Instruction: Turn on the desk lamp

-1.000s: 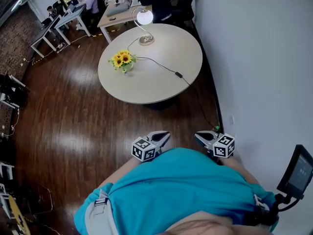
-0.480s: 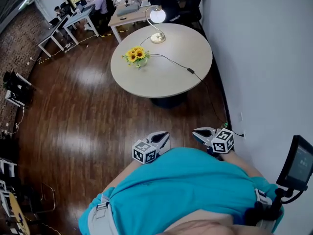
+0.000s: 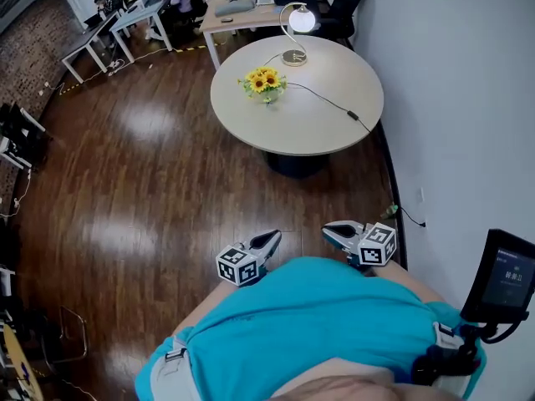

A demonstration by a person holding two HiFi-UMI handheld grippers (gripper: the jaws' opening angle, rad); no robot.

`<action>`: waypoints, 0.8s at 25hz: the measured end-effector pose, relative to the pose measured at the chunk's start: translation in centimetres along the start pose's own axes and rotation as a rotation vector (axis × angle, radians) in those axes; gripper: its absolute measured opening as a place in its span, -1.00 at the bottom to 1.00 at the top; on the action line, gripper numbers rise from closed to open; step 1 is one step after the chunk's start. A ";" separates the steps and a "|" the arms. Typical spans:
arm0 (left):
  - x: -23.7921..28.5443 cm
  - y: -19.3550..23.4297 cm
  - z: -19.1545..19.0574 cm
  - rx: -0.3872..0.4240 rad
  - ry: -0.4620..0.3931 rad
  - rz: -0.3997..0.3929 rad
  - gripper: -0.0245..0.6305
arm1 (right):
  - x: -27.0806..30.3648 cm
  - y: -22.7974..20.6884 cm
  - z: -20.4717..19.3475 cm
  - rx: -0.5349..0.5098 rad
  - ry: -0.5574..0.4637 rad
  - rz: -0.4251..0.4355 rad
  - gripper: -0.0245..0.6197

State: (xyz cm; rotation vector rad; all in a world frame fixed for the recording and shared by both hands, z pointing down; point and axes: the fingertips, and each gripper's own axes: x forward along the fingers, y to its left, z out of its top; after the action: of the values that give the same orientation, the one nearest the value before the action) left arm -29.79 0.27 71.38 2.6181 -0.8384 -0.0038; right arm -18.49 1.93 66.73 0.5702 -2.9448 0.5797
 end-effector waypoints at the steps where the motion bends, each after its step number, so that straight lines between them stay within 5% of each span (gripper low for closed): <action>1: -0.1 -0.2 0.2 0.012 -0.001 -0.006 -0.85 | 0.1 0.2 0.4 -0.002 -0.006 0.001 -0.92; 9: 1.1 -5.6 3.2 0.063 -0.081 0.040 -0.85 | -6.0 1.9 3.7 -0.051 -0.069 0.045 -0.92; 14: 6.5 -10.2 1.0 0.102 -0.036 0.021 -0.86 | -12.4 -0.6 2.1 -0.019 -0.099 0.038 -0.92; 20: 9.0 -13.3 2.3 0.089 -0.075 0.036 -0.85 | -17.0 -2.2 1.9 0.028 -0.133 0.036 -0.92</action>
State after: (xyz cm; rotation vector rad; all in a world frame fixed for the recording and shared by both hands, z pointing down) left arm -15.27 4.35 65.46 2.7004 -0.9317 -0.0567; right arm -1.90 5.18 63.10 0.5808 -3.0825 0.6107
